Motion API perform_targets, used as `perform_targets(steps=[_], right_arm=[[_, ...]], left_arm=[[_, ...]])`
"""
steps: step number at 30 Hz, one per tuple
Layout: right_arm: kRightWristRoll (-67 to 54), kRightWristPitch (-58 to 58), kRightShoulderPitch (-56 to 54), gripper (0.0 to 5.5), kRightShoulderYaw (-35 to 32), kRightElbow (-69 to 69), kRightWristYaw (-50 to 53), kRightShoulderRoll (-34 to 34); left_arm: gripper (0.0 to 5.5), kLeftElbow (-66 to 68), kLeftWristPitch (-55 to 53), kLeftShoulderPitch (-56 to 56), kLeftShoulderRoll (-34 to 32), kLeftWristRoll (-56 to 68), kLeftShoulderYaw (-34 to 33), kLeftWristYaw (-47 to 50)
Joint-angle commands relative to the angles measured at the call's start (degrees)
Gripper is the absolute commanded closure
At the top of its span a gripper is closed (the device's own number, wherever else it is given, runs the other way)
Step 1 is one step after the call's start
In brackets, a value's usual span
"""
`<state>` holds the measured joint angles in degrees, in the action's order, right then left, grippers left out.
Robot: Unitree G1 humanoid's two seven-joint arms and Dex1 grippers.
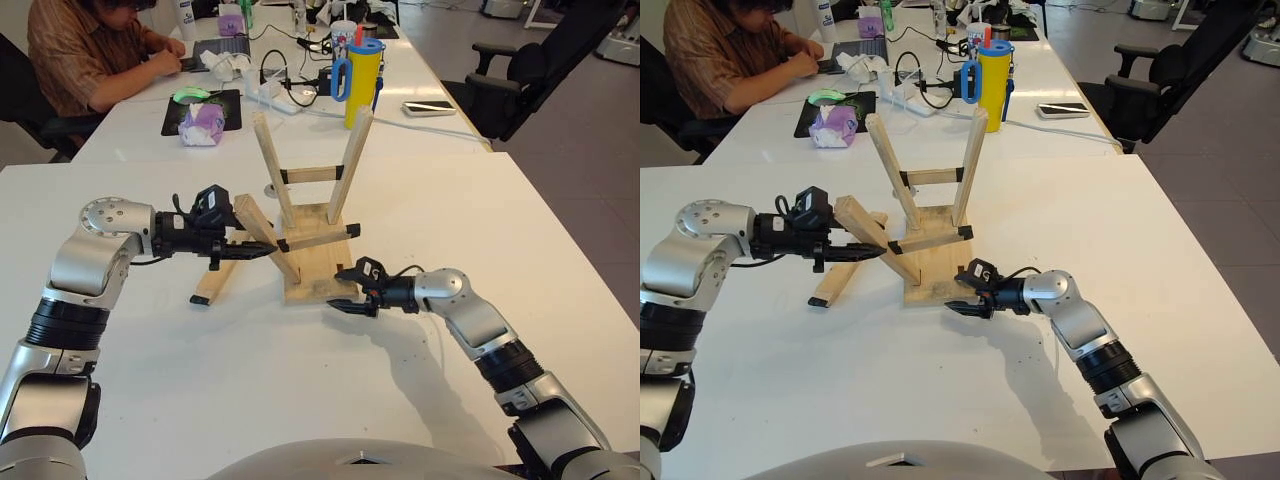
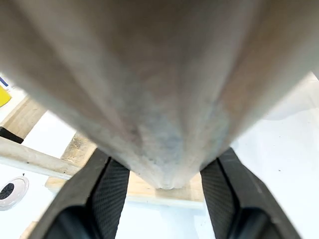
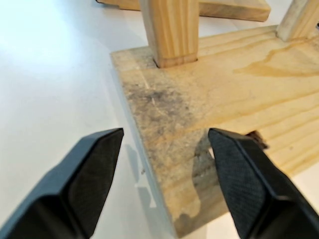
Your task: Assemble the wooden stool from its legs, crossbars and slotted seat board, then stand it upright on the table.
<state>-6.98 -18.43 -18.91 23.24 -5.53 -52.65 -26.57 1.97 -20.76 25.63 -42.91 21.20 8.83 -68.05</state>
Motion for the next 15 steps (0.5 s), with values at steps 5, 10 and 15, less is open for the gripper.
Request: perform_targets(steps=[5, 10, 15], right_arm=[[1.95, -5.25, 3.91, 2.34, 2.64, -0.22, 2.02, 1.61], [2.46, -5.74, 4.59, 2.34, 3.14, -0.53, 3.67, 2.42], [2.2, -5.46, 4.12, 2.34, 3.85, -2.0, 3.68, 3.69]], left_arm=[[2.11, 0.47, 3.65, -8.29, -0.28, -6.1, -0.82, 6.26], [1.41, -0.05, 6.54, -17.28, -1.79, -6.59, -10.41, 13.18], [0.8, -8.56, 2.82, -26.21, 4.61, -7.5, -20.93, 30.3]])
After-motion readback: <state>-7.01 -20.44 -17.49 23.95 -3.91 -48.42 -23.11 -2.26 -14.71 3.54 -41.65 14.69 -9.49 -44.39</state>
